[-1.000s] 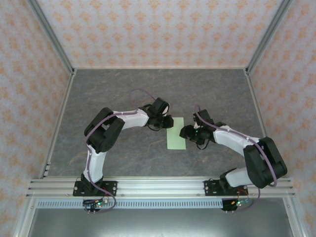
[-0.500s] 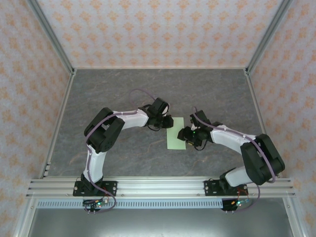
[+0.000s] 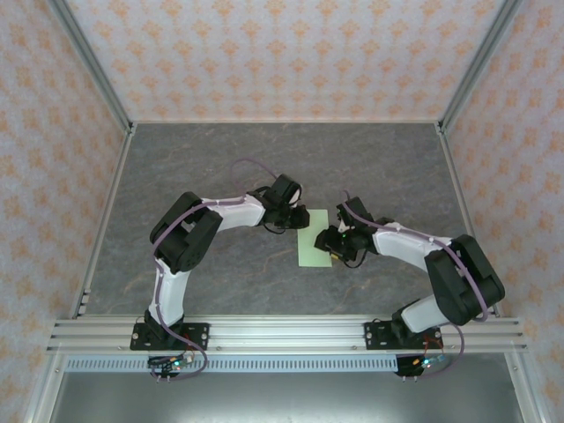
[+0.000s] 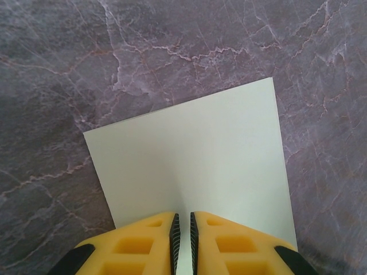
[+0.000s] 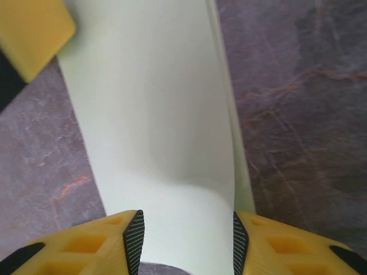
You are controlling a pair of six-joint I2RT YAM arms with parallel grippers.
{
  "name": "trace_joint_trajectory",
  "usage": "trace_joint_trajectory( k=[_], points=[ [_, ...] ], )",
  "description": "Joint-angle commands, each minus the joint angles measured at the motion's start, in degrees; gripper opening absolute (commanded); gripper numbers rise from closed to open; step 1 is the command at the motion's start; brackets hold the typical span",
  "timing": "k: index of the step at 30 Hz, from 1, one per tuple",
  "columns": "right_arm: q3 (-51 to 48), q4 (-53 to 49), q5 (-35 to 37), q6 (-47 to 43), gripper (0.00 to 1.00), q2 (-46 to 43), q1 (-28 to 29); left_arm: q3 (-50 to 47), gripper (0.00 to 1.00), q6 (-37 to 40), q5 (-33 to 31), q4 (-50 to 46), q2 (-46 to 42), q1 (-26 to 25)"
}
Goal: Fold a paper plane with a square sheet of paper (fold left side to right side)
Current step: Fold the triangle a second time at the center of the table.
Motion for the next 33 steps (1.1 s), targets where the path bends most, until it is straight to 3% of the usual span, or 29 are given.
trace_joint_trajectory(
  k=[1,7,13,18,24,33],
  points=[
    [1.6,2.3,-0.5,1.1,0.46,0.1,0.2,-1.8,0.18,0.7,-0.7,-2.7,-1.2,0.3],
    [2.4,2.2,0.0,0.9,0.46,0.1,-0.6,-2.5,0.23,3.2,-1.5,-3.4,-5.5,0.3],
    [2.6,7.0,-4.6,2.4,0.46,2.6,-3.0,-9.5,0.51,6.6,-3.8,1.9,-18.4,0.4],
    [6.6,6.0,-6.8,0.8,0.45,6.0,-4.6,-19.4,0.61,9.6,-3.5,7.3,-31.1,-0.1],
    [12.0,3.7,-8.2,-1.9,0.41,11.5,-6.0,-25.7,0.67,16.6,-11.4,2.6,-40.1,-9.7],
    [14.6,1.9,-8.4,-3.1,0.22,13.1,-7.1,-22.1,0.69,18.7,-23.6,0.3,-35.0,-23.6]
  ],
)
